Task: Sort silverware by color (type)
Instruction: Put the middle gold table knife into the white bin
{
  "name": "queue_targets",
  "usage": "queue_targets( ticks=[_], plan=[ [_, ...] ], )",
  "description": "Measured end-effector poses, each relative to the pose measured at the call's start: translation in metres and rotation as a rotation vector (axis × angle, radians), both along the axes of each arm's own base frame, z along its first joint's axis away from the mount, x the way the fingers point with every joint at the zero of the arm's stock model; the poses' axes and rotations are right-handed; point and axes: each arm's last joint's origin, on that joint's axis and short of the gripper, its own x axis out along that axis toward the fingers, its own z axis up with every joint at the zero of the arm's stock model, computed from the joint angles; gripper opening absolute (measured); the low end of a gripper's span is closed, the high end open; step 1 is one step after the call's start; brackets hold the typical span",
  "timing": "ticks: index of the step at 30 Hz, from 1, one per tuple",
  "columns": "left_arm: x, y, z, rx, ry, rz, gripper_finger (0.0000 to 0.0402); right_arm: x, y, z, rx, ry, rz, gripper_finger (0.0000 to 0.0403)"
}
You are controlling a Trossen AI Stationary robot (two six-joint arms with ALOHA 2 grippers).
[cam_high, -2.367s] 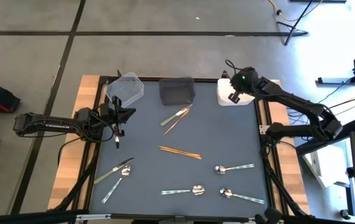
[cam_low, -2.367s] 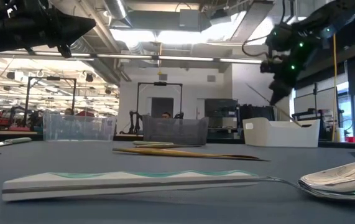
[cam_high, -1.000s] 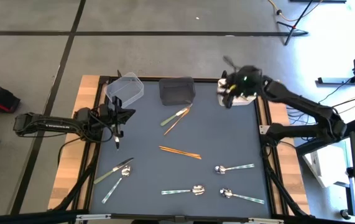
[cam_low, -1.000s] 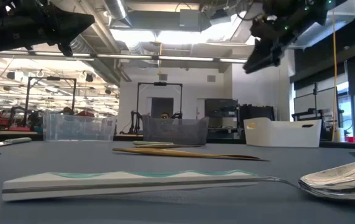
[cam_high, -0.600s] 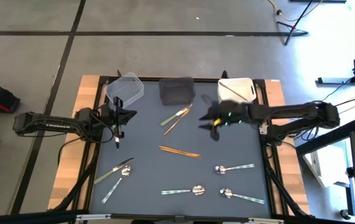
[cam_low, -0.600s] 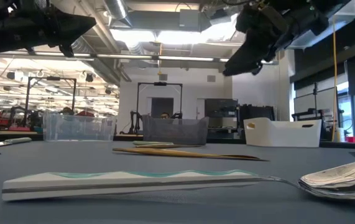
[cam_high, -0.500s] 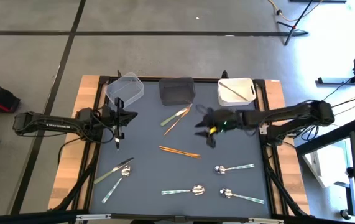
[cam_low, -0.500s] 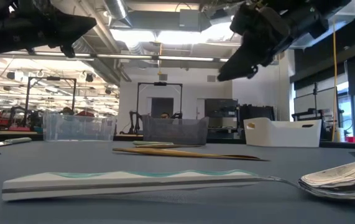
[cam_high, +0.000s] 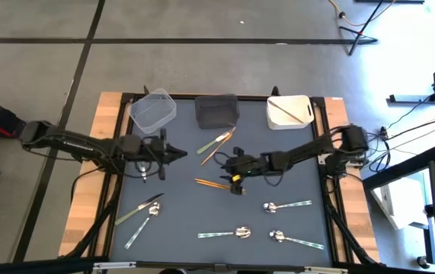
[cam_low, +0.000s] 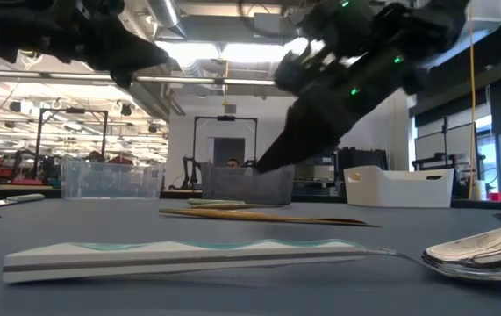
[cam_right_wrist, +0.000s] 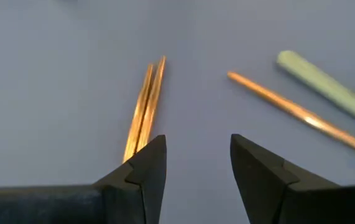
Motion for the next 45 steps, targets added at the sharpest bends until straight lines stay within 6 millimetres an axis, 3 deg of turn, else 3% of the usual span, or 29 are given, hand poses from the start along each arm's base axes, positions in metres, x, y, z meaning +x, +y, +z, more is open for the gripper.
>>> queue_targets(
  ticks=[6,12,27,36,45],
  plan=[
    [0.008,-0.018,-0.028,-0.027,0.201,-0.09,0.0,0.028,0.006,-0.012,0.027,0.049,0.039,0.0167],
    [0.013,-0.025,-0.038,0.006,0.251,-0.11,0.0,0.044,0.011,-0.02,0.036,0.136,0.027,0.0167],
    [0.016,-0.017,-0.037,0.009,0.224,-0.064,0.0,0.039,0.01,-0.024,-0.023,0.234,-0.017,0.0163],
    [0.017,-0.017,-0.035,0.007,0.203,-0.064,0.0,0.038,0.011,-0.025,-0.006,0.251,0.004,0.0075],
    [0.017,-0.017,-0.033,0.005,0.186,-0.065,0.0,0.038,0.008,-0.035,-0.008,0.287,0.023,0.0023]
  ],
)
